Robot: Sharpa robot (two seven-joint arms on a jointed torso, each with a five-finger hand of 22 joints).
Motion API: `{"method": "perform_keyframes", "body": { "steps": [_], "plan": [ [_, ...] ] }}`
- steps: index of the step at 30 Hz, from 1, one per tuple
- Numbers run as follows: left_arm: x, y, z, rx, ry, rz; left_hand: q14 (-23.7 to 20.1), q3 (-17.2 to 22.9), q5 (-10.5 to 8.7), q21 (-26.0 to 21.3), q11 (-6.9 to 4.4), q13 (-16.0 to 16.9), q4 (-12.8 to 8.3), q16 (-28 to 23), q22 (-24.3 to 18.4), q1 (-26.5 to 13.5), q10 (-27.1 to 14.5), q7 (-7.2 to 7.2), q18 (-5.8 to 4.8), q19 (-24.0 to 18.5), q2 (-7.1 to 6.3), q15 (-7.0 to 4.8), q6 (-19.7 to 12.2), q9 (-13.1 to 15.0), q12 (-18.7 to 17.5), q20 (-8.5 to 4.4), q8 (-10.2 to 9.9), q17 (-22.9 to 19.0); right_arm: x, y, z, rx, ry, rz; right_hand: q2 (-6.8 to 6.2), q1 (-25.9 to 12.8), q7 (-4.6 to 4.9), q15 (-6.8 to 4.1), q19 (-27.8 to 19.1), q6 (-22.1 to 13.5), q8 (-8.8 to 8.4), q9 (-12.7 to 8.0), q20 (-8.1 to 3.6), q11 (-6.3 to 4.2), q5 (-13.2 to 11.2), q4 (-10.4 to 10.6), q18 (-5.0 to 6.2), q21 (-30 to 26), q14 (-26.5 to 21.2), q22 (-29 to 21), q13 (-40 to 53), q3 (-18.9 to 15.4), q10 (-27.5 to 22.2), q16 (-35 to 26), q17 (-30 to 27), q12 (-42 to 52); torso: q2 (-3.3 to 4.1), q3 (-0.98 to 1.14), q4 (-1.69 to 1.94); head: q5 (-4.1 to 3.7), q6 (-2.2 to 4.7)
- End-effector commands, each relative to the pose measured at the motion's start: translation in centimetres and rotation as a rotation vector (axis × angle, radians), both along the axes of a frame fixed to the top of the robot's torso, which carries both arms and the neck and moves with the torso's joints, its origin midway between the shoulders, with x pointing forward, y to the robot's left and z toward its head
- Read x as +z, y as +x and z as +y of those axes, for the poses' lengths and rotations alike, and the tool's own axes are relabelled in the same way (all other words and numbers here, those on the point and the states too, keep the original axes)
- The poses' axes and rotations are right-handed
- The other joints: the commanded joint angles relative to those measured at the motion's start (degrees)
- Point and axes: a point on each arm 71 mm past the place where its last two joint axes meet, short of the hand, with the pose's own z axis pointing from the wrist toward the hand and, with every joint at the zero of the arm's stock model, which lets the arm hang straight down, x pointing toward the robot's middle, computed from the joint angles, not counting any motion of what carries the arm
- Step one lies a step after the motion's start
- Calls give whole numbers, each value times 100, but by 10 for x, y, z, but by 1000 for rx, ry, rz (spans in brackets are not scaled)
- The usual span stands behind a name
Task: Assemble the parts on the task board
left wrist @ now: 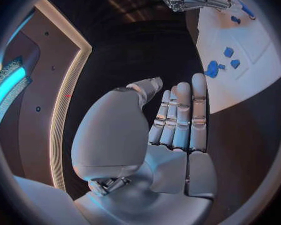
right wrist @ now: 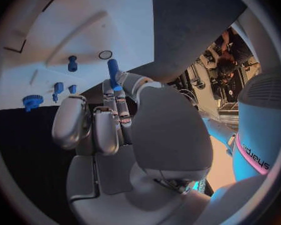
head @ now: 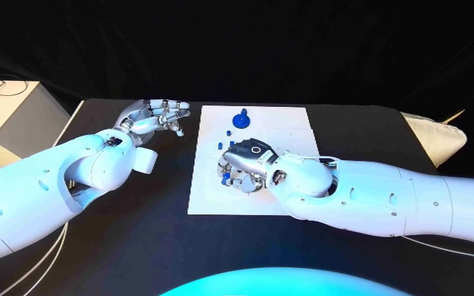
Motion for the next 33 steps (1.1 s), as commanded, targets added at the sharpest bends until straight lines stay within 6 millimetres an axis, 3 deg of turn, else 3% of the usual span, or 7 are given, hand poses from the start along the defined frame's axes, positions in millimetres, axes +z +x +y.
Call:
{"method": "perform_keyframes", "body": {
  "steps": [1,33],
  "plan": [
    [1,-1,-2,-16,-14,-3,-32,-16,30,-22,4,-10,34,-6,-8,52,-36,-1,89,45,2,9,24,5,24,-5,24,4,-2,0,1,-2,-33,-17,108,32,6,-28,18,36,15,9,-34,-232,28,-256,-92,-33,150,-4,181,250,270,22,-17,38,1,7,2,28,-24],
    [1,-1,1,-13,-9,-1,-32,-19,30,-23,5,-11,41,-5,-9,53,-40,1,89,46,0,9,16,4,29,-6,19,4,-5,0,-3,-16,-60,-17,101,3,10,-25,21,34,22,26,-32,-229,56,-290,-96,-16,152,15,192,274,275,29,-7,33,-1,1,-8,77,-103]
  ]
}}
